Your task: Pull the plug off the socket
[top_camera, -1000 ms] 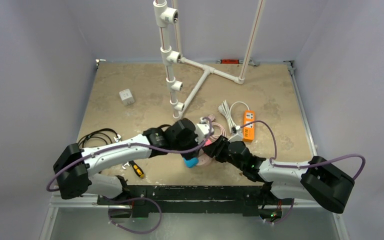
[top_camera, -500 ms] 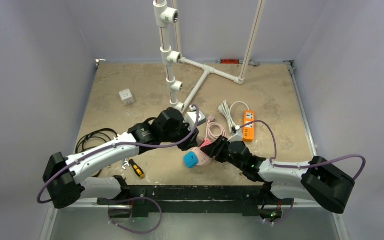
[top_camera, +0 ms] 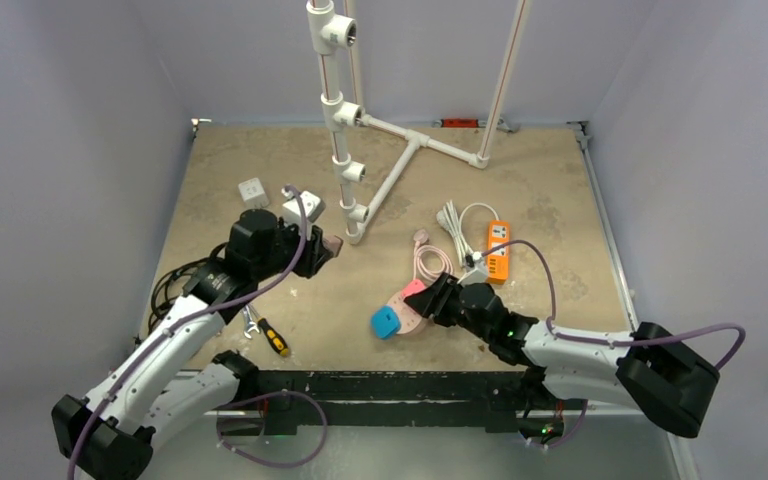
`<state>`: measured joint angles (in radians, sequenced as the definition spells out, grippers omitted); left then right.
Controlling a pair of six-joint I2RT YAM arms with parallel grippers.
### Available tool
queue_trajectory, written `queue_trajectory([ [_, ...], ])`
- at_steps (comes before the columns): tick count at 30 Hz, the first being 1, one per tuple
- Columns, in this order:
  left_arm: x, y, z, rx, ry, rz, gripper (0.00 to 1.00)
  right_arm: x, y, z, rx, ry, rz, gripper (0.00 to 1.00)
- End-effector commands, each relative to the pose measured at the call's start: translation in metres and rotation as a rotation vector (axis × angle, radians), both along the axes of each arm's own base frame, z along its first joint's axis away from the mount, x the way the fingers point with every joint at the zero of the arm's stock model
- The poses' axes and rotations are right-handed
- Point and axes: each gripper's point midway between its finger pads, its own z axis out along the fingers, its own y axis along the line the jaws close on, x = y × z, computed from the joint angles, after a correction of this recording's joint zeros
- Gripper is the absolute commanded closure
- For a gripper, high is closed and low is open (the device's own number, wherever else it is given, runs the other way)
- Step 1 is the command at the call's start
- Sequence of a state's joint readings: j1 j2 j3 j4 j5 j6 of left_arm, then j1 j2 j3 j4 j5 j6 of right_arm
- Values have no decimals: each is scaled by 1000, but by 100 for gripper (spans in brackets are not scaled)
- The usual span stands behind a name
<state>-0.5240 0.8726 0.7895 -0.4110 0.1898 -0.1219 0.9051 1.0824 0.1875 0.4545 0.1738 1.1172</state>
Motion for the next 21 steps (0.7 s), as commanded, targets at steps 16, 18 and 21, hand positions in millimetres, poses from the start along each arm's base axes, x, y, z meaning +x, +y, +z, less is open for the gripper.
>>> queue_trajectory([
  [16, 125, 158, -37, -76, 193, 669, 100, -7, -18, -10, -102, -39, 24, 100],
  [18, 133, 155, -53, -100, 259, 650, 100, -8, -18, -8, -91, -45, 25, 100],
  [21, 139, 163, -70, -122, 314, 663, 100, -9, -18, -8, -81, -47, 27, 100],
])
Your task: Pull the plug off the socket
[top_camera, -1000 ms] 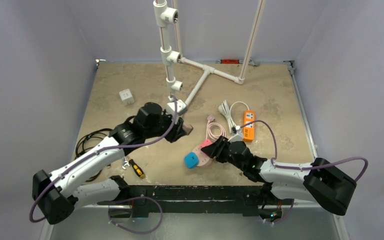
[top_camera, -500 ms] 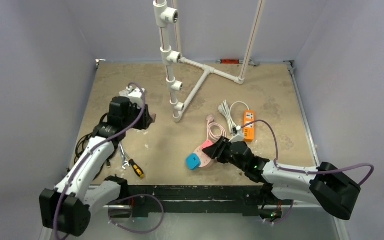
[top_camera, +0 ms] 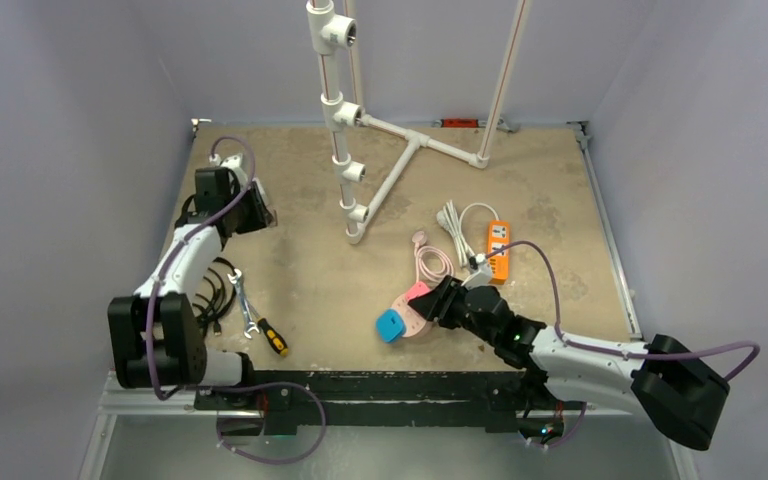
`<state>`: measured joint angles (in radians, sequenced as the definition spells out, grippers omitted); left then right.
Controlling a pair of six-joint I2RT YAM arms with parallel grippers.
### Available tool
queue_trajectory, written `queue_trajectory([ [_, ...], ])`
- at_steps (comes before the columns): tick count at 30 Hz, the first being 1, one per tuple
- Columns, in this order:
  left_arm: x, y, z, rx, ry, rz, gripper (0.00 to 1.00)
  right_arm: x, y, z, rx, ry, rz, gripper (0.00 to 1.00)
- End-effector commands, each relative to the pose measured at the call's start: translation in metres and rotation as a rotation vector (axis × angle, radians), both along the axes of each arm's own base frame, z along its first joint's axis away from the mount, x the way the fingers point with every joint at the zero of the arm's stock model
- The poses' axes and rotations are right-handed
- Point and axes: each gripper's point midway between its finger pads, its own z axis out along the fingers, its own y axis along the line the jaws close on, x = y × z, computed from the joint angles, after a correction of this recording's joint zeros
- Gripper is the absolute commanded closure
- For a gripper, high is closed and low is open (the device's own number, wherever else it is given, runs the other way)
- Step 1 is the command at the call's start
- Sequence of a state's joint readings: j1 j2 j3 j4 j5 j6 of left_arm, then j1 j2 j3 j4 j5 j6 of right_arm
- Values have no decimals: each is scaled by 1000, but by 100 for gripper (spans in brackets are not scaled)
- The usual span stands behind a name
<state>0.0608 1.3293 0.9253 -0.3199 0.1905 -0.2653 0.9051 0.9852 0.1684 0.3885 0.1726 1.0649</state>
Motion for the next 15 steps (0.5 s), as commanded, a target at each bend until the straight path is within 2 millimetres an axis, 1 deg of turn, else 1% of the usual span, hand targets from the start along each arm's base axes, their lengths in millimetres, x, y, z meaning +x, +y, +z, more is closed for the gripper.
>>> queue_trajectory([
  [1, 15, 9, -8, -72, 17, 26, 100, -4, -9, -12, -52, -9, 4, 100],
  [3, 18, 17, -19, -74, 41, 49, 100, -5, -9, -12, -46, -8, 7, 100],
  [6, 20, 19, -36, -70, 93, 51, 100, -5, -8, -11, -40, -9, 15, 100],
  [9, 24, 22, -42, -59, 107, 56, 100, -6, -6, -11, -36, -8, 24, 100],
  [11, 28, 27, -45, -39, 112, 70, 100, -6, -5, -10, -31, -10, 25, 100],
  [15, 37, 33, -60, -22, 154, 83, 99, -6, -3, -7, -18, -14, 29, 100],
])
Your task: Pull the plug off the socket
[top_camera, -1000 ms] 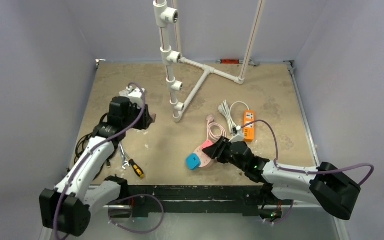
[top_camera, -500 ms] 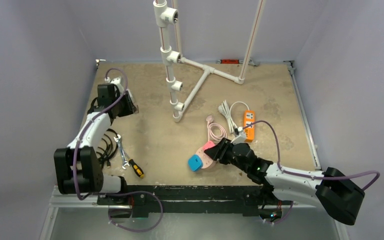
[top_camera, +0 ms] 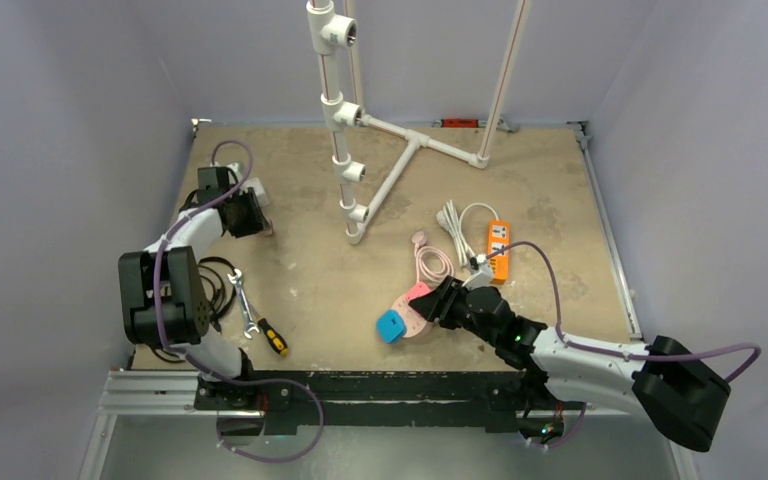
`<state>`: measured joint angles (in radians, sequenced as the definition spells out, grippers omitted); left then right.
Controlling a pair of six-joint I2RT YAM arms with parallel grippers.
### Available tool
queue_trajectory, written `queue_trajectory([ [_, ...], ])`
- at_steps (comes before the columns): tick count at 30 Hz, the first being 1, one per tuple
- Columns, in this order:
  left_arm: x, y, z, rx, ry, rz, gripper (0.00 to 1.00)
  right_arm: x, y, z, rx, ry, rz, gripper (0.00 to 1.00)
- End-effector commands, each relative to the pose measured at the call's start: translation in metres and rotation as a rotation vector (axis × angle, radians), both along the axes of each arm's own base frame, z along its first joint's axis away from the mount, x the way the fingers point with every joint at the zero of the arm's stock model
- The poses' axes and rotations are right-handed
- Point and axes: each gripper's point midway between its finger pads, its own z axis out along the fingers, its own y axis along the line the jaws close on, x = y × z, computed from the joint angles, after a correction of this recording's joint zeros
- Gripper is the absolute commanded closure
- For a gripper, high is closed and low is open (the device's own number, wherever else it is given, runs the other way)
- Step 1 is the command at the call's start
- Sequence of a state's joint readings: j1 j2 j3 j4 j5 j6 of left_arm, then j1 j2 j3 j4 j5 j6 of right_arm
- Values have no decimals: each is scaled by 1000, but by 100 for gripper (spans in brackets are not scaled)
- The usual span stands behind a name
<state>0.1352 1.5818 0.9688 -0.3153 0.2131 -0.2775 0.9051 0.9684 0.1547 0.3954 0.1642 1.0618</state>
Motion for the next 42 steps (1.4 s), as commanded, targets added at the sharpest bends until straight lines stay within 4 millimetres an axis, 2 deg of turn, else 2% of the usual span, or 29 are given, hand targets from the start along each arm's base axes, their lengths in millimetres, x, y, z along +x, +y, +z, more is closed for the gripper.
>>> queue_trajectory([
  [1, 29, 10, 9, 27, -43, 16, 97, -4, -2, -6, -25, -9, 22, 100],
  [5, 37, 14, 5, 25, -38, 21, 88, -5, -4, -7, -25, -7, 18, 100],
  [9, 39, 17, -7, 17, 1, 26, 73, -5, -5, -6, -20, -7, 14, 100],
  [12, 38, 24, -14, 20, 27, 47, 52, -5, -5, -5, -18, -7, 15, 100],
  [15, 37, 29, -10, 33, 21, 67, 31, -6, -5, -4, -16, -8, 16, 100],
  [17, 36, 33, -5, 52, 14, 77, 25, -6, -6, -3, -15, -9, 12, 100],
  [21, 35, 41, 7, 99, -10, 99, 20, -6, -8, -1, -8, -13, 4, 100],
  [25, 33, 47, 34, 128, -85, 129, 20, -5, -8, 2, -2, -18, 1, 100],
  [27, 31, 43, 51, 118, -142, 132, 20, -5, -8, 5, 4, -29, 1, 100],
  [30, 24, 33, 76, 91, -229, 124, 20, -3, -10, 12, 25, -65, -9, 100],
  [33, 11, 13, 89, 63, -288, 85, 20, 3, -13, 21, 39, -114, -31, 100],
  [38, -14, -32, 102, 12, -328, -34, 20, 15, -18, 42, -10, -201, -57, 100],
  [40, -25, -55, 107, -29, -351, -95, 21, 22, -20, 48, -32, -228, -69, 100],
  [42, -42, -87, 106, -65, -354, -178, 21, 30, -20, 58, -39, -251, -75, 100],
])
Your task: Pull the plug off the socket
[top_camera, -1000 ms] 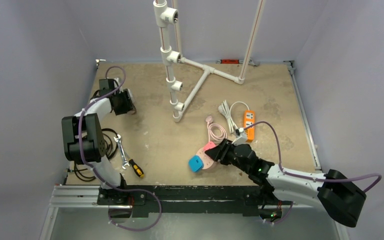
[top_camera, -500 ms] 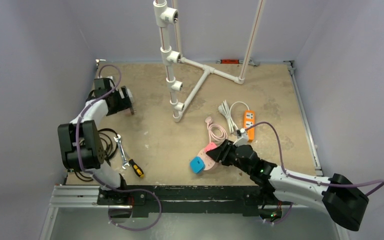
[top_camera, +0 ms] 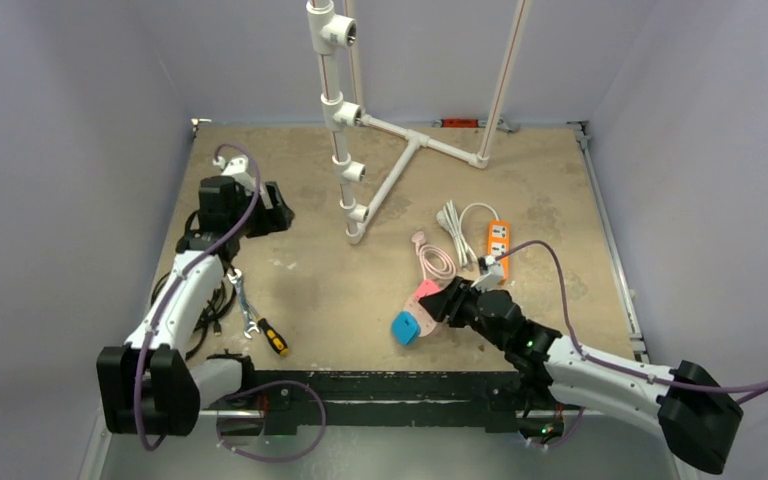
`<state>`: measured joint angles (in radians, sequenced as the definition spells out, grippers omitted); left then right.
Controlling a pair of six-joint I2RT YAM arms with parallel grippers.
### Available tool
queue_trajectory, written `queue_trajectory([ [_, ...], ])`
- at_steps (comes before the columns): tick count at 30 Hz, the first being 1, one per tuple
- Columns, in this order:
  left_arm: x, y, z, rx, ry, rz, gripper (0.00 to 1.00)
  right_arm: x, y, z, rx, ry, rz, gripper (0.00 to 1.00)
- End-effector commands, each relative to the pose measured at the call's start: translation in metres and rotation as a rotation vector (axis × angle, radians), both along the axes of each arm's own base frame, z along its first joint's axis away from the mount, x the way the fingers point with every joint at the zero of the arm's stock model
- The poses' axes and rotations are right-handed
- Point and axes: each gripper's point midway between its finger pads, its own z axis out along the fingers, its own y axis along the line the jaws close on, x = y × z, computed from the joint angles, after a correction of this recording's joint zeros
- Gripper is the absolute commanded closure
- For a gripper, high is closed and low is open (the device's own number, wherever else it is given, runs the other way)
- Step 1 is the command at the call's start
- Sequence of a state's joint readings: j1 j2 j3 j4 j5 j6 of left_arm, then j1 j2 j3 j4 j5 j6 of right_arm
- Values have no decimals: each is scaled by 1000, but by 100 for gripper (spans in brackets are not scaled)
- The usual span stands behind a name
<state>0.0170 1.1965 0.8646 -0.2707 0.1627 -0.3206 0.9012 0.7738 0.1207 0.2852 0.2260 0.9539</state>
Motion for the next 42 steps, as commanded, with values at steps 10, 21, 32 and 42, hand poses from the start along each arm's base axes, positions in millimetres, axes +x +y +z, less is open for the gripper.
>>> queue_trajectory([
  [10, -123, -182, 0, -410, -70, -493, 23, 46, -20, 95, 79, -280, -59, 100],
  [21, -199, -274, -7, -708, -2, -722, 20, 20, -29, 118, 210, -401, -19, 100],
  [32, -211, -291, -22, -774, 34, -741, 19, 8, -25, 141, 255, -466, 45, 100],
  [42, -214, -299, -32, -773, 77, -735, 18, 4, -18, 151, 332, -489, 74, 100],
])
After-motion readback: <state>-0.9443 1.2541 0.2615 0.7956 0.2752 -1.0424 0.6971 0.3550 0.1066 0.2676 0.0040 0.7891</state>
